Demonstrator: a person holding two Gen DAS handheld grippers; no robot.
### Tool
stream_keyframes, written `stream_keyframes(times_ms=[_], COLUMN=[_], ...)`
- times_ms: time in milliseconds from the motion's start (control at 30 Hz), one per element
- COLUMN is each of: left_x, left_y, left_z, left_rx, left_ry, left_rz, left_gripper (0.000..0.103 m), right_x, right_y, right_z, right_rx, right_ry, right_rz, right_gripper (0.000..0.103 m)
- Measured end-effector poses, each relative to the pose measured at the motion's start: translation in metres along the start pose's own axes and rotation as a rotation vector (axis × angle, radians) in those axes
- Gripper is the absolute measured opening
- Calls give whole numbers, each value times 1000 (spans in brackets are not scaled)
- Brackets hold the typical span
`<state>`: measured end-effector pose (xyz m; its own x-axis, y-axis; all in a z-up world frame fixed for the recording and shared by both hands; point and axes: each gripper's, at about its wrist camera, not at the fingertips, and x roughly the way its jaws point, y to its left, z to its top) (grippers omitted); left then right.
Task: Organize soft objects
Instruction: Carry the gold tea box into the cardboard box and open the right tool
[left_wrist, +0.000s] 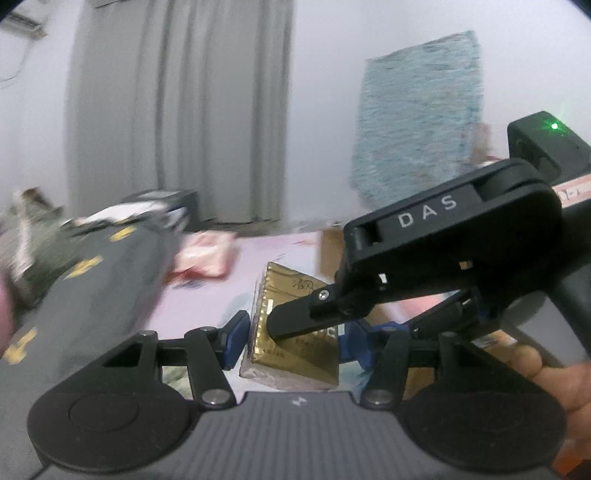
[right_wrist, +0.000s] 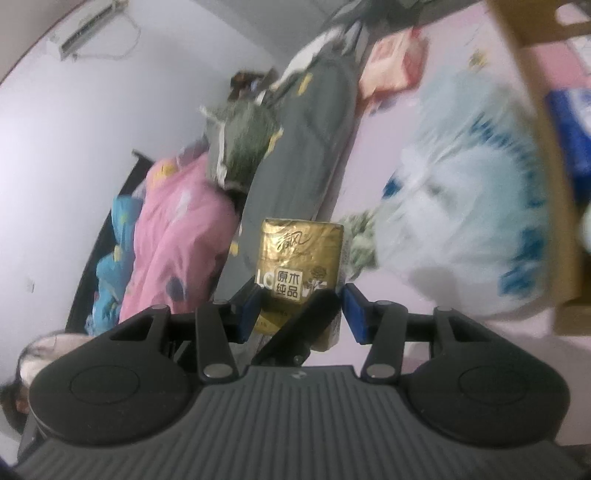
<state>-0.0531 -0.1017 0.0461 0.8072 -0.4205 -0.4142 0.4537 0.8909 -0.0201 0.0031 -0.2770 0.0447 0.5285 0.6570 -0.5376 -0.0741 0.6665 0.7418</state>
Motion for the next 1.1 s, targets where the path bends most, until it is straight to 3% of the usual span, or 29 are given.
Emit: stream_keyframes(times_ms=[300,500,767,933,1100], left_x=[54,110,156,154,140], left_y=[-97,-136,-150,-144,-134], left_z=[36,42,24,26,31], left_rx=[112,84,87,94,97], left_ry=[74,230,396,391,364], left_rz=[-211,-309,-331,-338,-331], left_gripper=[58,58,61,61,62], right_x=[-102,-140,-137,-128,-127], right_y=[-71,-139,-202,-235,-242], right_z=[29,43,58,59,57], right_rx=[131,242,300,367,370], right_ry=[-126,-129,-80,-38,-39], right_rz=[-72,-128,-193,-202,-197], right_gripper=[49,49,50,53,53])
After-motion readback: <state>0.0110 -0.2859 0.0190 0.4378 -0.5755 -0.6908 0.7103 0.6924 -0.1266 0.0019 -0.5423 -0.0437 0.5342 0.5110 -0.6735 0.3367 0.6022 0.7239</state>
